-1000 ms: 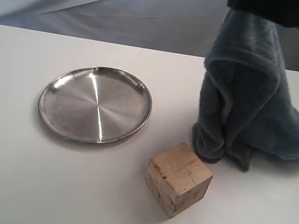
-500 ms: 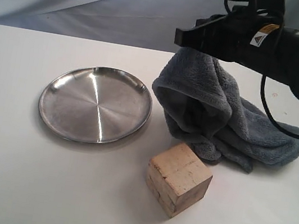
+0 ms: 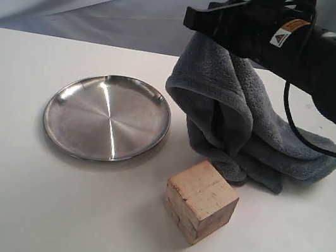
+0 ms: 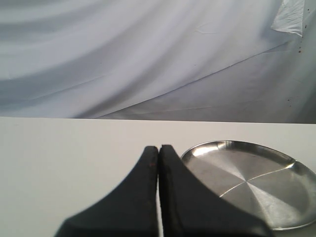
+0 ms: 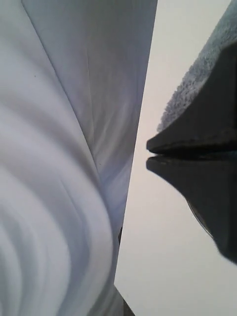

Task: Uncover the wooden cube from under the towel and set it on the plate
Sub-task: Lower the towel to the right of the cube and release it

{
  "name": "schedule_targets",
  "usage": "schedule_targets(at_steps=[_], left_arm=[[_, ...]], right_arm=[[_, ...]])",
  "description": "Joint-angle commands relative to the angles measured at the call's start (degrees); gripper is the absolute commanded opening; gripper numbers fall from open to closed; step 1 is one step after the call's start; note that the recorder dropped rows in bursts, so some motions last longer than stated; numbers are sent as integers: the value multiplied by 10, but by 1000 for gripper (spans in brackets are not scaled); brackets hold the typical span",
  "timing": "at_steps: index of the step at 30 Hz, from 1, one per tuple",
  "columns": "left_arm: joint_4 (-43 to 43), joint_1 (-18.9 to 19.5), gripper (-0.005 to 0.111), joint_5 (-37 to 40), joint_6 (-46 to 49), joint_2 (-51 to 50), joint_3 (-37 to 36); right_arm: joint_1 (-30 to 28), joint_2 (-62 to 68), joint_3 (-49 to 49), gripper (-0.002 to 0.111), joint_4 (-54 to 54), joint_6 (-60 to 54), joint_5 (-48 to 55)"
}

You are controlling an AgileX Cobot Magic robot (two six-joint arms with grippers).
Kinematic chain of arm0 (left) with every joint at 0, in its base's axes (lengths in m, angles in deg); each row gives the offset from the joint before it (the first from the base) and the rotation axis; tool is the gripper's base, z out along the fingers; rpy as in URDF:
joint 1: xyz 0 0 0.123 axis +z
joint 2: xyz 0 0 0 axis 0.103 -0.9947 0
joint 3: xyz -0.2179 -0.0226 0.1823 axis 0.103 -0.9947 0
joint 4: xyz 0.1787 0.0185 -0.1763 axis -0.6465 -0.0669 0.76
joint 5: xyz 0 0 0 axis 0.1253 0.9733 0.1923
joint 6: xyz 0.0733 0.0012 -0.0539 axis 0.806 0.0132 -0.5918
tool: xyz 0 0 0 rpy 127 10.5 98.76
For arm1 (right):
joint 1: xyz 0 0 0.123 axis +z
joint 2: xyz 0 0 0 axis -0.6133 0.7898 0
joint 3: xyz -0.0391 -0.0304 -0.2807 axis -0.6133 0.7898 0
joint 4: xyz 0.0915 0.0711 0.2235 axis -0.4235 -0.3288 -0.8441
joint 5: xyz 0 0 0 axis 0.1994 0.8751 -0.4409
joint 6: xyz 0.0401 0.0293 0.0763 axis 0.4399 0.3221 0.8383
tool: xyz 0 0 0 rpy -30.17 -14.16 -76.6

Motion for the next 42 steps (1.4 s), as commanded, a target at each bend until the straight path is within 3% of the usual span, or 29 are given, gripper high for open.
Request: schedule_targets(at_steps=[1,9,19,26,30,35,37,42], left_arm=[[0,0,1,-1,-1,1,-3],[0,0,1,-1,-1,1,-3],[0,0,1,-1,-1,1,-3],[0,0,1,-1,-1,1,-3],[0,0,1,-1,-1,1,-3],[0,0,1,-1,-1,1,-3],[0,0,1,-1,-1,1,-3],[0,0,1,-1,0,1,-3]], right_arm=[[-8,-2,-4,0,10,-33,0],[-69,-2,-4,0,12,-154,75],[-146,12,69,0,10,-145,97],[-158,33,80,0,0,-136,101],[-158,33,80,17,0,-136,95],[-158,27,79,60,-9,-125,86],[-158,15,79,71,-10,-118,80],[-158,-46,79,78,-10,-116,78]])
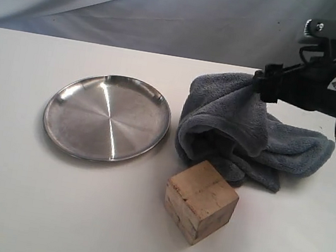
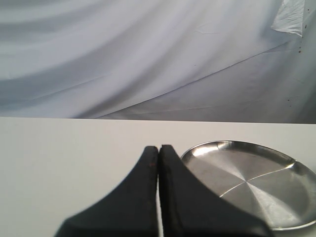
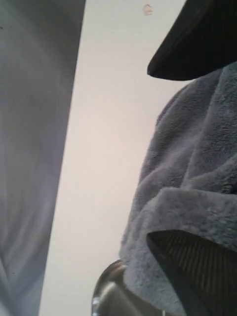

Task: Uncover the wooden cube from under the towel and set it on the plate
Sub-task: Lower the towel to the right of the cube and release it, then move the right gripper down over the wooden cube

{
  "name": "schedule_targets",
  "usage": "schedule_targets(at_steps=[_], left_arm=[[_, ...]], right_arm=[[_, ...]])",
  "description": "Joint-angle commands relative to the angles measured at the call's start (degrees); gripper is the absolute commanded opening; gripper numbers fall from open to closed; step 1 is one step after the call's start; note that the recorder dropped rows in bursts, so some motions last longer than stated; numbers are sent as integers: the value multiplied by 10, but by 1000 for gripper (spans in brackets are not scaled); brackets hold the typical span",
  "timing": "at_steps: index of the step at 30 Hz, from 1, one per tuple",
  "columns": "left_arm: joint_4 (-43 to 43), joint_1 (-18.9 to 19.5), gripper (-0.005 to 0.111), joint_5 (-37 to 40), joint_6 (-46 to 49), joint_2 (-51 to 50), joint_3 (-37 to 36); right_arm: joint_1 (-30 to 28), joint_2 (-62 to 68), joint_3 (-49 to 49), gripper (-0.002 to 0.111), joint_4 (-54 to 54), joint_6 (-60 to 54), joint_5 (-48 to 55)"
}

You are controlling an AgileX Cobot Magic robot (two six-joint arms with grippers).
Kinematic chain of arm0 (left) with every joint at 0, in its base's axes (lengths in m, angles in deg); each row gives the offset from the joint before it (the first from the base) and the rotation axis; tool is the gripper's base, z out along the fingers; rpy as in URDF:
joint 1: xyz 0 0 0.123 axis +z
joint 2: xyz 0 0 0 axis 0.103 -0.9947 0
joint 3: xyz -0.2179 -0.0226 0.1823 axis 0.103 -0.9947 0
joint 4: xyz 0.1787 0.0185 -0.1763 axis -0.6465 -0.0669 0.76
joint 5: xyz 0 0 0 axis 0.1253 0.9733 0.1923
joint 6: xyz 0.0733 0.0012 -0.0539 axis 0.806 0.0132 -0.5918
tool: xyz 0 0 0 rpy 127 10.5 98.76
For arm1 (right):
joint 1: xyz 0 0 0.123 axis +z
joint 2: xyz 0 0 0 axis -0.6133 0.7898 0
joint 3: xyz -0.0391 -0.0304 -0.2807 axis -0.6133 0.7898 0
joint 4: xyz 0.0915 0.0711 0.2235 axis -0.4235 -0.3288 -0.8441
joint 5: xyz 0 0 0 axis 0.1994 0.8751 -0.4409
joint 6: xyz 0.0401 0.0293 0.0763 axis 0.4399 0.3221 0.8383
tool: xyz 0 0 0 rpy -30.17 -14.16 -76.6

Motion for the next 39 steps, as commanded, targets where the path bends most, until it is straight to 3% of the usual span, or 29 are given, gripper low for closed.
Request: schedule_targets(at_steps=[1,7,19,32,39], left_arm=[[0,0,1,-1,0,1,-3],[0,0,1,-1,0,1,-3],[0,0,1,-1,-2,1,-3],[0,0,1,-1,-2,1,-3],[0,0,1,-1,-2,1,-3]], right_arm=[[-3,-57,0,78,-4,5,-12],[22,-141,0,77,-4,21,27],[172,-169,0,71,34,-3,189],[203,-48,0,30,22,0,251],[201,41,0,22,58,-2,202]])
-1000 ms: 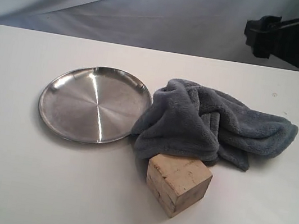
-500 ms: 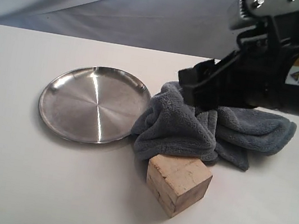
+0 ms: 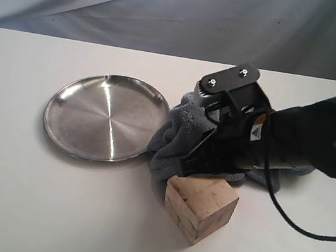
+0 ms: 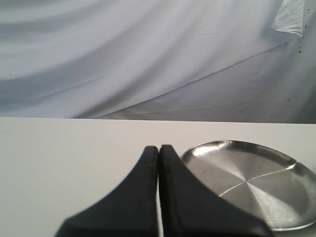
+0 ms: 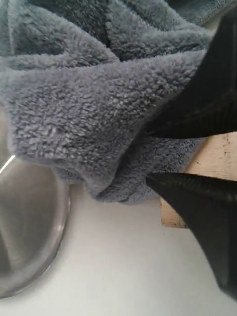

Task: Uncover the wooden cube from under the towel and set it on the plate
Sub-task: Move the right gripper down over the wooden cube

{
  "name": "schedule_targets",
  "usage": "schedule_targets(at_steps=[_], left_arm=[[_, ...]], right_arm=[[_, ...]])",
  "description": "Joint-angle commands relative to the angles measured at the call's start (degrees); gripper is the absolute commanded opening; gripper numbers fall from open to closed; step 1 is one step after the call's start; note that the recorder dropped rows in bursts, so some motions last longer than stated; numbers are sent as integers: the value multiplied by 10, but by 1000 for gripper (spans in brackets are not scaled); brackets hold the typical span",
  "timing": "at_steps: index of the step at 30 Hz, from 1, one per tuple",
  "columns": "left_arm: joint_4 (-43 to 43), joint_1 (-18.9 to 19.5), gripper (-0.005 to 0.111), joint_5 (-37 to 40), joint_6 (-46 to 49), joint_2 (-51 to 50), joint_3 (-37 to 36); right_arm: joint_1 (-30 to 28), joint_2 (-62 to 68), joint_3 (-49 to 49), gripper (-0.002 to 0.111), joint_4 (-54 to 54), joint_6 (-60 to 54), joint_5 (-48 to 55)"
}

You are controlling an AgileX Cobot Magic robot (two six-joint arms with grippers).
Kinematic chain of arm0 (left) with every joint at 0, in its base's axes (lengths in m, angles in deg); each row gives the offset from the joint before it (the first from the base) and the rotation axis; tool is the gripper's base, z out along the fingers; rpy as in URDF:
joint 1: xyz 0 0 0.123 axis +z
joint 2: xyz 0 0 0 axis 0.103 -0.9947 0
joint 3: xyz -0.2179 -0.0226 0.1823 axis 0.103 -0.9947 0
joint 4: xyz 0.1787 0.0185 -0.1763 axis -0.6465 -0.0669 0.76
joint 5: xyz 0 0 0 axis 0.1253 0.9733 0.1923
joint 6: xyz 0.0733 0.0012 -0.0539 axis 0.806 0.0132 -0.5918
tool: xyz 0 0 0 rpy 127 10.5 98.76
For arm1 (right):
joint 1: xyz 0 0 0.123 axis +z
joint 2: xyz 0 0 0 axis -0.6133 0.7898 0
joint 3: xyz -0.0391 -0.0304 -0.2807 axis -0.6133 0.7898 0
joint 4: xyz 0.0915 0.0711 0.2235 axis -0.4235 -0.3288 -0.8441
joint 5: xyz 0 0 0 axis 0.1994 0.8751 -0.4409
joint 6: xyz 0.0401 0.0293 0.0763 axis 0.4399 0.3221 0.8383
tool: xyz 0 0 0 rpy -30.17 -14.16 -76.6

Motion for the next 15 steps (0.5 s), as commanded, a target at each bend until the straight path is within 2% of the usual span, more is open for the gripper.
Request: schedule_targets(at_steps=[1,6,15], left_arm=[[0,0,1,-1,-2,1,-3],[0,0,1,-1,-2,1,-3],[0,0,1,-1,-2,1,-3]], right_arm=[[-4,58,-1,22,45,-3,-58],[-35,101,-1,22,51,-2,-130],[-86,98,-1,22,48,1,-176]])
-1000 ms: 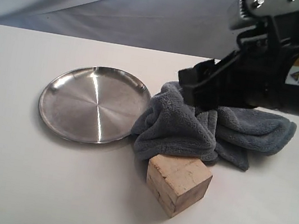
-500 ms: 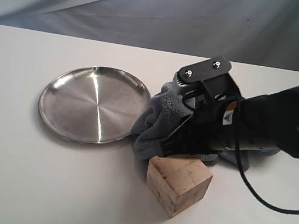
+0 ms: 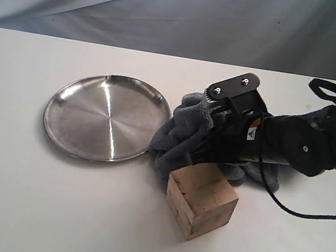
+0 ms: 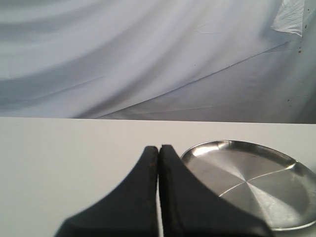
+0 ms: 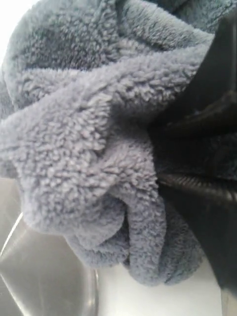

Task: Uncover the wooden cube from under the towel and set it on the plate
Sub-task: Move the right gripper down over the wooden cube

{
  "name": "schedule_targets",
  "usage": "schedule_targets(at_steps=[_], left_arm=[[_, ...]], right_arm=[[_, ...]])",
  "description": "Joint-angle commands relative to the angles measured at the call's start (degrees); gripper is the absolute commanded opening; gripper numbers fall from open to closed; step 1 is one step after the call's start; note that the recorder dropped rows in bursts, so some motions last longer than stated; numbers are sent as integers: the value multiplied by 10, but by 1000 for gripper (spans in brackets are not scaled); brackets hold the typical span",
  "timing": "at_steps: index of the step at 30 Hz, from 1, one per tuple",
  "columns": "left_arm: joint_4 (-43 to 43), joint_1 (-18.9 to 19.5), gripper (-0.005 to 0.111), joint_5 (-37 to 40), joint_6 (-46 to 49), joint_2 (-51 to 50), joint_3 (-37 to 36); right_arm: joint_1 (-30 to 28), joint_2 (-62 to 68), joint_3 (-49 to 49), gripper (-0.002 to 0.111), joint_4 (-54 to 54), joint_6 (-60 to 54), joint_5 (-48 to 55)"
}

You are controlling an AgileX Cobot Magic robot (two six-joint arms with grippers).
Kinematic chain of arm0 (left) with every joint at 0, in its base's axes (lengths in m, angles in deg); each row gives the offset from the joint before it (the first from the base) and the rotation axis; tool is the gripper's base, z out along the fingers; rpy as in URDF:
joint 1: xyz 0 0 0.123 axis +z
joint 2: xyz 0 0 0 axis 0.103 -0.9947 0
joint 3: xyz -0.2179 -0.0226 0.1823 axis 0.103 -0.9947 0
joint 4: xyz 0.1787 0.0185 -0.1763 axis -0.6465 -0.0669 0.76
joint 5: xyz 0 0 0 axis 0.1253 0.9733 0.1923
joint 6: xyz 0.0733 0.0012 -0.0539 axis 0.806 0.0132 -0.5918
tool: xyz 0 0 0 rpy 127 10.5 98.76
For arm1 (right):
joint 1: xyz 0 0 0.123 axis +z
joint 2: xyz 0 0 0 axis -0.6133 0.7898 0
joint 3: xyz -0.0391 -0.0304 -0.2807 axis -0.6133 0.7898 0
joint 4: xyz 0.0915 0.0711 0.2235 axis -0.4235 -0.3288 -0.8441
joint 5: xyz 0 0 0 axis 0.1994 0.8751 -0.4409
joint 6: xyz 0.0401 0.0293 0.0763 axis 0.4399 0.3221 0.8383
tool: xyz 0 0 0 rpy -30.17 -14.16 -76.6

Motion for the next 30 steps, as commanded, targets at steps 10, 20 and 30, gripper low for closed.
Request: schedule_targets(at_steps=[10,20,30], left_arm=[[0,0,1,-1,-2,1,-3],[0,0,1,-1,-2,1,-3],[0,0,1,-1,-2,1,-3]], right_arm=[[-50,-16,-1,32,-40,19,-8],[-8,-181,-1,52,-41,28,145],[66,-196,-1,88,-31,28,272]])
